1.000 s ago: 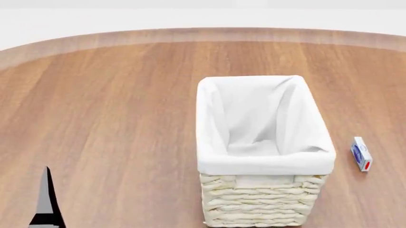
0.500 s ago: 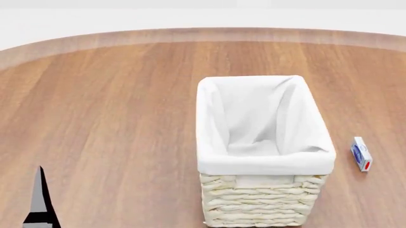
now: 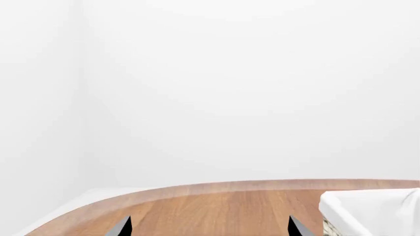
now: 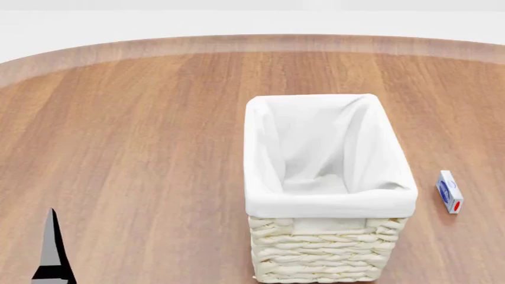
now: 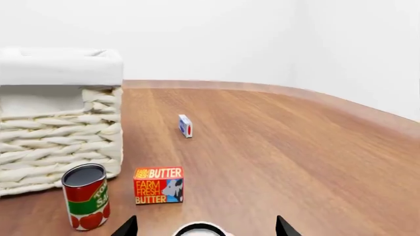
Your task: Pick up the alphabet soup and put it in the basket.
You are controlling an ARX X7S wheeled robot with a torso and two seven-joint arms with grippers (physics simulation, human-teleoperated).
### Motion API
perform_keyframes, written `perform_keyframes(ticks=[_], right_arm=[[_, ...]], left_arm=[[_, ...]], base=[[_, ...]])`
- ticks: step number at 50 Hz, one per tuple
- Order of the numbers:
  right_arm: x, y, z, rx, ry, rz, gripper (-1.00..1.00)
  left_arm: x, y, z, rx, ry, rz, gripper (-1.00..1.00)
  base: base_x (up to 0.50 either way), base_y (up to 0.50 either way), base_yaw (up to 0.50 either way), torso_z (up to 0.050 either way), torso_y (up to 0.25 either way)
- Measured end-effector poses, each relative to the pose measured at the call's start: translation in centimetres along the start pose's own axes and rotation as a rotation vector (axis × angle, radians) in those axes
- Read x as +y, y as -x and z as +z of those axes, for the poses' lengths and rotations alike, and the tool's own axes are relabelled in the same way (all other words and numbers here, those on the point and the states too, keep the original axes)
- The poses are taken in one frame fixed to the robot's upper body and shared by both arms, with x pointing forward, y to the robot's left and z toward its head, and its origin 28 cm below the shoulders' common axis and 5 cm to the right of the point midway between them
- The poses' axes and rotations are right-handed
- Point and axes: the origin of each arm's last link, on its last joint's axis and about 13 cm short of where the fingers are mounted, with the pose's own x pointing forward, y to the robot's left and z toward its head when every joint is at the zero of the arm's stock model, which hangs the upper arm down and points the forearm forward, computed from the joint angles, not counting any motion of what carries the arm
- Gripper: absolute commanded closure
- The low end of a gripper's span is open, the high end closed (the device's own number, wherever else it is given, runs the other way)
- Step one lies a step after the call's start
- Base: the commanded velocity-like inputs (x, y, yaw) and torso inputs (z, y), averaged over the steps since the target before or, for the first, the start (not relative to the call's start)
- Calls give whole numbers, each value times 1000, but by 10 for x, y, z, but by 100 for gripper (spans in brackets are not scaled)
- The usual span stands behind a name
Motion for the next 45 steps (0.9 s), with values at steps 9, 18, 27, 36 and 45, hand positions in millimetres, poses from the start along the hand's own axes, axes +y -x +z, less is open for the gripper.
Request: perform_keyframes(ticks=[9, 18, 27, 36, 45], right_arm=[[2, -1, -6, 14, -7, -3, -100], [4, -5, -10, 21, -9, -1, -100], [7, -15, -15, 20, -7, -4, -100], [9, -25, -26, 31, -2, -13, -100], [12, -32, -39, 53, -2, -23, -100]], left_arm=[[0, 0, 0, 1, -1, -1, -100], [0, 0, -1, 2, -1, -1, -100], [0, 0, -1, 4, 0, -1, -100], [0, 0, -1, 6, 0, -1, -100], [-1, 0, -2, 9, -1, -2, -100]], base=[[0, 0, 0, 0, 0], [0, 0, 0, 0, 0], [0, 0, 0, 0, 0], [0, 0, 0, 0, 0], [0, 0, 0, 0, 0]])
